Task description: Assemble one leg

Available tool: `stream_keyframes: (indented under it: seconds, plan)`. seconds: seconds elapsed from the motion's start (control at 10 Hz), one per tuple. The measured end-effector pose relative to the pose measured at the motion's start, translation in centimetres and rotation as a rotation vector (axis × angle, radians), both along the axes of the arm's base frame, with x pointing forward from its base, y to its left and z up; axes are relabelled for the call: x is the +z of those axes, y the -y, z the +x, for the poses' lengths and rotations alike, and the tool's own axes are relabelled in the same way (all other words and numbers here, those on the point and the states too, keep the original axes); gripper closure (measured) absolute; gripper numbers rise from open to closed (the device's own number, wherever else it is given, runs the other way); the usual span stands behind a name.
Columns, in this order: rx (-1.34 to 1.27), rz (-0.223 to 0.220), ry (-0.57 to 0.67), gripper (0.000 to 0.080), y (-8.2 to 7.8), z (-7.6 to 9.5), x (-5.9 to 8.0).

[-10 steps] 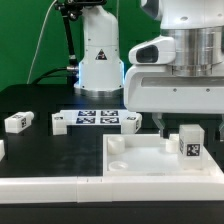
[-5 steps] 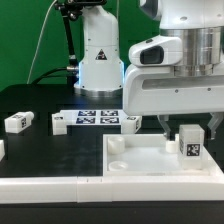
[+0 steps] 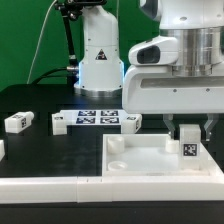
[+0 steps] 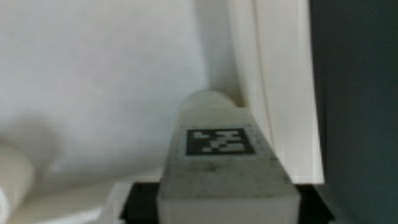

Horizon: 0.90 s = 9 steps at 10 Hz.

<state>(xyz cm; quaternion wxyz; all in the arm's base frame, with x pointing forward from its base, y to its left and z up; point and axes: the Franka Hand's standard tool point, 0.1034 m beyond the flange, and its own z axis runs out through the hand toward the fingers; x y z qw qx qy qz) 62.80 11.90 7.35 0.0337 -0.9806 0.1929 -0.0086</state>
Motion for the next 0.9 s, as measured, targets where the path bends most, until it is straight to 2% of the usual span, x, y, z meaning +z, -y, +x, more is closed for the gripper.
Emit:
stream_keyframes:
  seconds: [0.4,0.6,0.9]
  plan:
    - [-0.488,0.025,-0.003,0.0509,-0.12,-0.03,-0.03]
    - [-0.838,0.047,-0.011,0.0509,-0.32,-0.14,-0.02]
    - [-1.131,0.063,-0.029,0.0509,-0.33,-0.12,-0.02]
